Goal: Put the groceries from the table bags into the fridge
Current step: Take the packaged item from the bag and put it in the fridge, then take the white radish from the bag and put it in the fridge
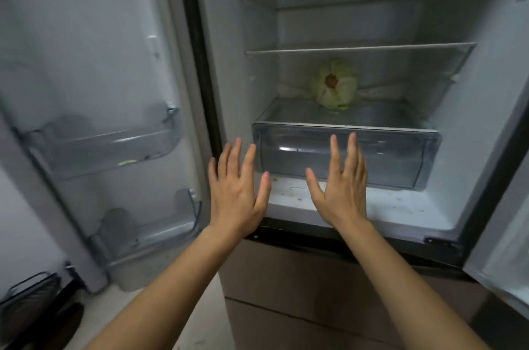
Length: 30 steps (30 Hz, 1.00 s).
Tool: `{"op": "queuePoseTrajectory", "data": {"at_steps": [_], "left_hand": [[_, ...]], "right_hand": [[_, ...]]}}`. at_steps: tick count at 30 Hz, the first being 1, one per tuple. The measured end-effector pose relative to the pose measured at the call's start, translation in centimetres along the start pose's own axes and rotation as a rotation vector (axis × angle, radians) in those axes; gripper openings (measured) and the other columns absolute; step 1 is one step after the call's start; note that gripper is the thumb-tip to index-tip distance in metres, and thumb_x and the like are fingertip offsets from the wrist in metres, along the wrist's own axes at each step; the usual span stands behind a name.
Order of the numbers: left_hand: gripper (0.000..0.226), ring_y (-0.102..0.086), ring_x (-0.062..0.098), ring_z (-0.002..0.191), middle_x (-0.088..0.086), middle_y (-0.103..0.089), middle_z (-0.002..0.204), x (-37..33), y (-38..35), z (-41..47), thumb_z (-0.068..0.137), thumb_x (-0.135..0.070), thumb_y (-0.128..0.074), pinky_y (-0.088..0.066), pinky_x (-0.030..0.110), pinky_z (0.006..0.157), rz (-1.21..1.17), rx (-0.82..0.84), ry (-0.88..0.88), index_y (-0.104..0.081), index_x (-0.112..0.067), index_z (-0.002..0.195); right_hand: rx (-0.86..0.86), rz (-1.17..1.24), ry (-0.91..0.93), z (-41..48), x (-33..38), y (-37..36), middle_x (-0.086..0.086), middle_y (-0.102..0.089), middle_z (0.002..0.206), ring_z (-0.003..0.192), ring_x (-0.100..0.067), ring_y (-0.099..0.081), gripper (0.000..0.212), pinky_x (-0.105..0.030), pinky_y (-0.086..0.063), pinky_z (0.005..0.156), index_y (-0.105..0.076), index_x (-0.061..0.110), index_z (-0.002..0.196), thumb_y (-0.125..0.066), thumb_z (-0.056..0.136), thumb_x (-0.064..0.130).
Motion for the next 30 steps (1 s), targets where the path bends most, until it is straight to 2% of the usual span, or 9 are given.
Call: {"op": "queuePoseTrajectory", "data": {"at_steps": [4, 7, 12, 16, 21, 25, 30], "left_hand": [[0.058, -0.035, 0.034, 0.141, 0.016, -0.039, 0.155, 2.9, 5.8, -4.9, 0.097, -0.042, -0.042, -0.032, 0.062, 0.109, -0.012, -0.052, -0.027, -0.047, -0.009, 0.145], [0.058, -0.033, 0.032, 0.143, 0.015, -0.038, 0.156, 7.9, 12.2, -10.3, 0.097, -0.043, -0.040, -0.029, 0.060, 0.112, 0.055, -0.089, 0.017, -0.047, -0.011, 0.145], [0.058, -0.030, 0.034, 0.144, 0.016, -0.035, 0.156, 21.4, 26.7, -21.0, 0.098, -0.042, -0.038, -0.025, 0.062, 0.114, 0.199, -0.144, 0.292, -0.044, -0.009, 0.145], [0.060, -0.024, 0.032, 0.146, 0.015, -0.029, 0.159, 31.6, 39.0, -29.8, 0.099, -0.044, -0.033, -0.020, 0.058, 0.117, 0.387, -0.153, 0.517, -0.037, -0.011, 0.149], [0.060, -0.025, 0.032, 0.146, 0.015, -0.031, 0.159, 39.8, 52.1, -39.5, 0.098, -0.042, -0.035, -0.017, 0.054, 0.119, 0.540, -0.317, 0.787, -0.039, -0.011, 0.148], [0.059, -0.031, 0.035, 0.143, 0.018, -0.036, 0.156, 44.7, 56.6, -46.0, 0.097, -0.042, -0.036, -0.023, 0.057, 0.116, 0.640, -0.336, 0.874, -0.044, -0.008, 0.145], [0.067, -0.023, 0.030, 0.148, 0.013, -0.028, 0.161, 52.1, 56.9, -53.9, 0.098, -0.051, -0.025, -0.016, 0.055, 0.121, 0.660, -0.206, 1.059, -0.038, -0.011, 0.150]], "right_hand": [[-0.059, 0.075, 0.059, -1.5, 7.1, 1.5, -0.021, 0.001, 0.166, 0.153, -0.037, -0.010, 0.083, -0.055, -0.021, 0.121, -0.010, 0.015, 0.160, -0.050, 0.097, 0.050], [-0.056, 0.157, 0.111, -5.0, 14.3, 1.2, -0.021, 0.001, 0.166, 0.152, -0.037, -0.011, 0.083, -0.054, -0.021, 0.121, -0.009, 0.016, 0.160, -0.054, 0.097, 0.047], [0.023, 0.334, 0.106, -13.8, 30.1, -0.7, -0.022, -0.003, 0.165, 0.151, -0.038, -0.014, 0.083, -0.055, -0.022, 0.120, -0.013, 0.016, 0.159, -0.053, 0.094, 0.048], [0.160, 0.468, 0.250, -19.8, 44.6, -2.0, -0.020, -0.002, 0.165, 0.152, -0.035, -0.012, 0.084, -0.054, -0.019, 0.121, -0.012, 0.017, 0.159, -0.059, 0.093, 0.042], [0.270, 0.607, 0.353, -24.6, 59.4, -4.0, -0.018, -0.004, 0.165, 0.152, -0.035, -0.013, 0.086, -0.052, -0.021, 0.121, -0.012, 0.018, 0.159, -0.061, 0.093, 0.040], [0.379, 0.674, 0.447, -29.7, 69.9, -6.7, -0.021, -0.010, 0.164, 0.150, -0.039, -0.018, 0.083, -0.053, -0.023, 0.119, -0.016, 0.016, 0.157, -0.062, 0.092, 0.040], [0.534, 0.718, 0.616, -37.6, 81.9, -12.6, -0.021, -0.010, 0.164, 0.149, -0.037, -0.019, 0.082, -0.052, -0.025, 0.117, -0.012, 0.018, 0.158, -0.058, 0.095, 0.044]]}}
Point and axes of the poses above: each hand's wrist, its own z-axis towards the middle knuckle, its own y-axis out of the back of the hand, x = y × z, the point moved 6 cm from there along z, towards the middle knuckle
